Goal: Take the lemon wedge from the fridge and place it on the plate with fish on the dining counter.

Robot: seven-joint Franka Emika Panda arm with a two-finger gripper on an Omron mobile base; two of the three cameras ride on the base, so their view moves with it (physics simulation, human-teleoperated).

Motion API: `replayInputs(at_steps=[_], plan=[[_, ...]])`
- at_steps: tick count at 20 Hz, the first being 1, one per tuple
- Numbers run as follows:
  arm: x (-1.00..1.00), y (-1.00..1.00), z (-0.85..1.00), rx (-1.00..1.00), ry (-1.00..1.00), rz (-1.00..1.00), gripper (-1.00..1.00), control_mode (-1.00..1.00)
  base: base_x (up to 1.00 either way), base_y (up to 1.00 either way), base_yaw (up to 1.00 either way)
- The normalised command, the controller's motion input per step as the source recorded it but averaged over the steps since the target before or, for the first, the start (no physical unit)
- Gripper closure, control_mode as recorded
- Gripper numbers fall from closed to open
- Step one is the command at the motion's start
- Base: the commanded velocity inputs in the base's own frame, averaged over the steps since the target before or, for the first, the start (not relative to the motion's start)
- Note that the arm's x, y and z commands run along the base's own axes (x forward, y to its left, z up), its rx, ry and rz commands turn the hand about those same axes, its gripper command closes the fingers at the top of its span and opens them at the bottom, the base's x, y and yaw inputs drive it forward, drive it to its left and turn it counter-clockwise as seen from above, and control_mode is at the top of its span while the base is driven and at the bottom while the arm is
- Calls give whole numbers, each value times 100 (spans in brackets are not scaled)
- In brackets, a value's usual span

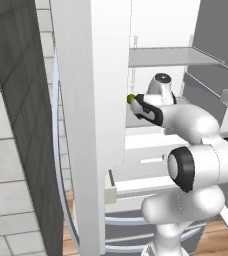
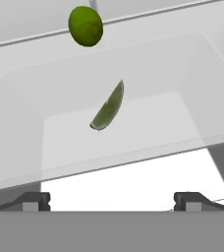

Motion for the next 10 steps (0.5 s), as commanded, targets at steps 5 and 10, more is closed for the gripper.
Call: replayInputs(at_steps=[5,10], plan=[[37,0,-20,0,0,0,-100,-100,0,0,0],[23,0,-14,0,0,0,-100,-100,0,0,0]])
